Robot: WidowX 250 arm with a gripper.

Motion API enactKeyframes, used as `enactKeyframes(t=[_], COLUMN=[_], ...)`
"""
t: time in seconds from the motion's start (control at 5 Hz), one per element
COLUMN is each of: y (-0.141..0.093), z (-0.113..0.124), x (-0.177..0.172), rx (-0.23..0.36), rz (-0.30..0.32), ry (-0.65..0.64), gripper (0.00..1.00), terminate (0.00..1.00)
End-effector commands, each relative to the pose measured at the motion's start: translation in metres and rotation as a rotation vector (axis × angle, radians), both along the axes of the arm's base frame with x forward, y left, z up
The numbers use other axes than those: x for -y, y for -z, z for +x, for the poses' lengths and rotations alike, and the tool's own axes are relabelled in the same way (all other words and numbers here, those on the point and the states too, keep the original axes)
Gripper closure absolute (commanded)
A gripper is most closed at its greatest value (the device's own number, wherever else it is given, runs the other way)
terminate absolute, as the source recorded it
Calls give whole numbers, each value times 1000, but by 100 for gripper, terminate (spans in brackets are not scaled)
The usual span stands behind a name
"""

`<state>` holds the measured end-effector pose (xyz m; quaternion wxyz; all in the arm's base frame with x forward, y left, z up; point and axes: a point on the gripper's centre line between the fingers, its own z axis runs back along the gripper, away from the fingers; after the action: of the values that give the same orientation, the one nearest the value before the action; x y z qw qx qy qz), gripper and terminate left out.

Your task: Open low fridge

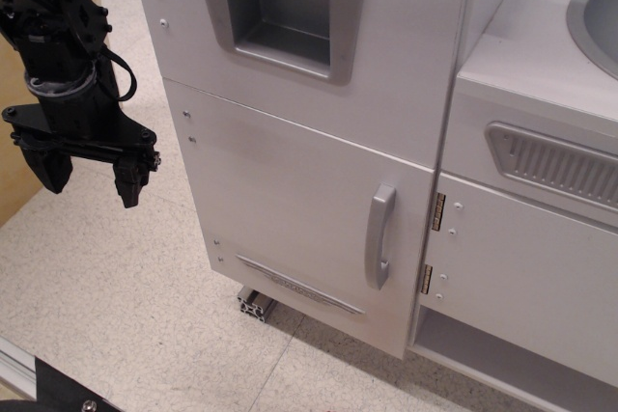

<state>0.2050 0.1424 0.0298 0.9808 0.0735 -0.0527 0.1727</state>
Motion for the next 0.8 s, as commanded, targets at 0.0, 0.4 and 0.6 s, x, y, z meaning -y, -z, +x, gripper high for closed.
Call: enactKeyframes(t=[0.0, 0.4, 0.6], y=[0, 7, 10], z=[0, 19, 33], x=[0, 58, 96], rx=[0, 91, 121], rz=[0, -22, -62], ry=[0, 85, 177], gripper=[0, 0, 0], terminate=[0, 0, 0])
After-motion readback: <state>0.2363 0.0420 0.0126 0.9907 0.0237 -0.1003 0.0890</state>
